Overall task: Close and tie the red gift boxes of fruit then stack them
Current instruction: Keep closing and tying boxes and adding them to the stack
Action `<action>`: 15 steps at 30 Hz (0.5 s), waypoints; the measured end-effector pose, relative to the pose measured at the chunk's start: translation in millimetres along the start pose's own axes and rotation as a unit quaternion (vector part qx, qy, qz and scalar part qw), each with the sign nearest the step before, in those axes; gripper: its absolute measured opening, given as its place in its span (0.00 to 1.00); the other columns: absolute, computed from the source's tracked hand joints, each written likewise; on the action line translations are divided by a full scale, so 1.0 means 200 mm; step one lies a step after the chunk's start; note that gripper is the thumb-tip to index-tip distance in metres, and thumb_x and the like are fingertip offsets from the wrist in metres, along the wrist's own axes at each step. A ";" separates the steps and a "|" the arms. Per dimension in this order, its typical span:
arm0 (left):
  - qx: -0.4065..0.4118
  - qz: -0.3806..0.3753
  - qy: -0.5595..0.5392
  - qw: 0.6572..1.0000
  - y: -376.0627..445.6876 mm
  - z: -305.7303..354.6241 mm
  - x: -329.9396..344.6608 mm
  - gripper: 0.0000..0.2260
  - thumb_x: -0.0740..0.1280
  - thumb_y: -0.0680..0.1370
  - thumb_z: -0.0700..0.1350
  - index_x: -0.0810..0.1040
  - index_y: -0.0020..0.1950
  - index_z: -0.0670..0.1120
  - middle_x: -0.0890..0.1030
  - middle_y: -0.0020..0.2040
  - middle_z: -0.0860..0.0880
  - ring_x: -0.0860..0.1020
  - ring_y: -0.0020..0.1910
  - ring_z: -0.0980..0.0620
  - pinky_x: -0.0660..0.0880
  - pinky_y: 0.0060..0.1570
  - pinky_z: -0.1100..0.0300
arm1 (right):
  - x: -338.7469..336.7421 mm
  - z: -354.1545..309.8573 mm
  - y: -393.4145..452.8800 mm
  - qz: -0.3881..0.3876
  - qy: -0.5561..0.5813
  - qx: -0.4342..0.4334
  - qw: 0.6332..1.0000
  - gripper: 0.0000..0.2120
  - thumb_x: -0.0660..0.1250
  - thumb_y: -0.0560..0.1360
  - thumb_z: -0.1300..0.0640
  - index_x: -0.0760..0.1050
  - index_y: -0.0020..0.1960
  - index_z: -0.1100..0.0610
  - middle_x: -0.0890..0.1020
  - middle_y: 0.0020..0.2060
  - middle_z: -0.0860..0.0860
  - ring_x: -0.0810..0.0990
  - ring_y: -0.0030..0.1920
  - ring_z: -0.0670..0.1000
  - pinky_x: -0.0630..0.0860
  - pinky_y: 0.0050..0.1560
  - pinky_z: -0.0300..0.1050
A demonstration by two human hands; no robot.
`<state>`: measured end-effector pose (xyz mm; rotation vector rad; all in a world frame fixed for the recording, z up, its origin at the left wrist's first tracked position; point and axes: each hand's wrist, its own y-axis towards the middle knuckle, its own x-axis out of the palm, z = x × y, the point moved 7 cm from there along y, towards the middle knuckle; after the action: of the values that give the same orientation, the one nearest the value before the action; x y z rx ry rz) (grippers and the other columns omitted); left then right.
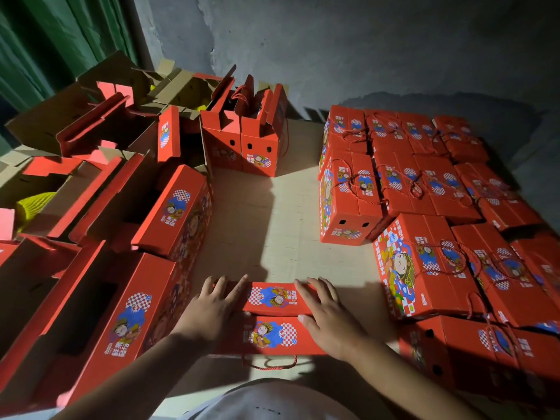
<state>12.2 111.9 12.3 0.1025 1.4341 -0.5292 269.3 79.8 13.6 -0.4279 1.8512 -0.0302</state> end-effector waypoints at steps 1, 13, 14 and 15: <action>0.003 -0.001 0.006 1.000 0.00 0.00 0.00 0.37 0.42 0.77 0.74 0.36 0.81 0.61 0.64 0.73 0.47 0.60 0.72 0.40 0.77 0.60 0.46 | 0.00 0.00 0.00 0.000 0.002 0.000 1.000 0.34 0.55 0.82 0.41 0.42 0.82 0.39 0.53 0.78 0.46 0.47 0.80 0.50 0.58 0.80 0.52; -0.146 0.112 -0.348 0.919 -0.14 -0.12 0.02 0.32 0.58 0.81 0.65 0.54 0.83 0.58 0.56 0.82 0.51 0.54 0.81 0.52 0.56 0.78 0.53 | -0.02 0.02 -0.03 0.096 0.195 0.065 0.974 0.26 0.59 0.85 0.49 0.58 0.82 0.43 0.50 0.82 0.43 0.46 0.82 0.43 0.51 0.80 0.41; -0.181 0.118 -0.402 0.890 -0.16 -0.14 0.05 0.33 0.61 0.80 0.63 0.55 0.83 0.56 0.58 0.82 0.51 0.56 0.80 0.53 0.55 0.78 0.55 | -0.01 0.05 -0.04 0.114 0.240 0.103 0.959 0.28 0.61 0.85 0.49 0.57 0.82 0.43 0.50 0.81 0.42 0.48 0.81 0.42 0.52 0.80 0.41; -0.215 0.112 -0.459 0.855 -0.19 -0.16 0.08 0.36 0.63 0.79 0.63 0.55 0.83 0.54 0.60 0.81 0.51 0.59 0.79 0.54 0.56 0.77 0.55 | 0.01 0.08 -0.06 0.123 0.291 0.149 0.937 0.31 0.63 0.84 0.47 0.54 0.83 0.44 0.51 0.81 0.42 0.49 0.81 0.43 0.53 0.80 0.43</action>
<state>-30.7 86.1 0.3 -0.3095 0.5504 -0.0121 287.3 71.0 9.1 0.0422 2.4242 -0.2912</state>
